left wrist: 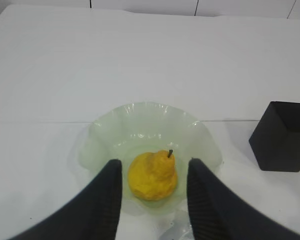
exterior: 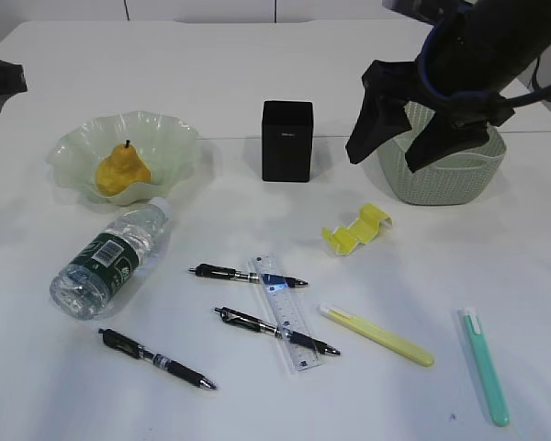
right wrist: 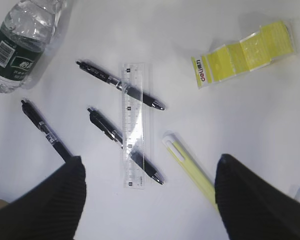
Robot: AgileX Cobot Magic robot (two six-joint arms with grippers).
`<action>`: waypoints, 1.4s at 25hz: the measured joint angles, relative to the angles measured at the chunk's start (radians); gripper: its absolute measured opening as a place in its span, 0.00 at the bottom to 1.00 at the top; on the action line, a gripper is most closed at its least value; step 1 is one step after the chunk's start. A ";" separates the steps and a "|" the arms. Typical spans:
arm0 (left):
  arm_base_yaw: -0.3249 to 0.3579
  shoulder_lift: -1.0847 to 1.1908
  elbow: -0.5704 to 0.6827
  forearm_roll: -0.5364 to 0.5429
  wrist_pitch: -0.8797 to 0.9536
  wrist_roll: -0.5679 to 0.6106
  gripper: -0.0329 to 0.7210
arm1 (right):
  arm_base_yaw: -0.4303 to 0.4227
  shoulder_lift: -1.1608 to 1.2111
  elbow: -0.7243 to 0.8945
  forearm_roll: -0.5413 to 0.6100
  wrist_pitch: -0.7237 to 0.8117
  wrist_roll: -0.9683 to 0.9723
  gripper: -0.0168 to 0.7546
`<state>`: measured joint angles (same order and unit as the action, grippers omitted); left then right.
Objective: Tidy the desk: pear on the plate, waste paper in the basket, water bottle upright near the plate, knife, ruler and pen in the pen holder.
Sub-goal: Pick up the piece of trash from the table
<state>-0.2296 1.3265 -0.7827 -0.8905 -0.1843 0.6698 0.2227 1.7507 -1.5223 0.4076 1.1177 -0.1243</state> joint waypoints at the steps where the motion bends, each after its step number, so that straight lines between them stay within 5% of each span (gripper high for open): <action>1: 0.000 0.000 0.000 -0.024 0.008 0.000 0.44 | 0.000 0.000 0.000 0.000 0.000 0.002 0.79; 14: 0.000 0.000 0.000 -0.207 0.026 0.000 0.44 | 0.000 0.000 0.000 0.000 0.001 0.009 0.79; 35: 0.000 0.000 0.000 -0.046 0.138 0.005 0.43 | 0.000 0.000 0.000 0.000 0.015 0.011 0.79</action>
<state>-0.2296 1.3265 -0.7827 -0.9369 -0.0466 0.6745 0.2227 1.7507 -1.5223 0.4076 1.1331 -0.1132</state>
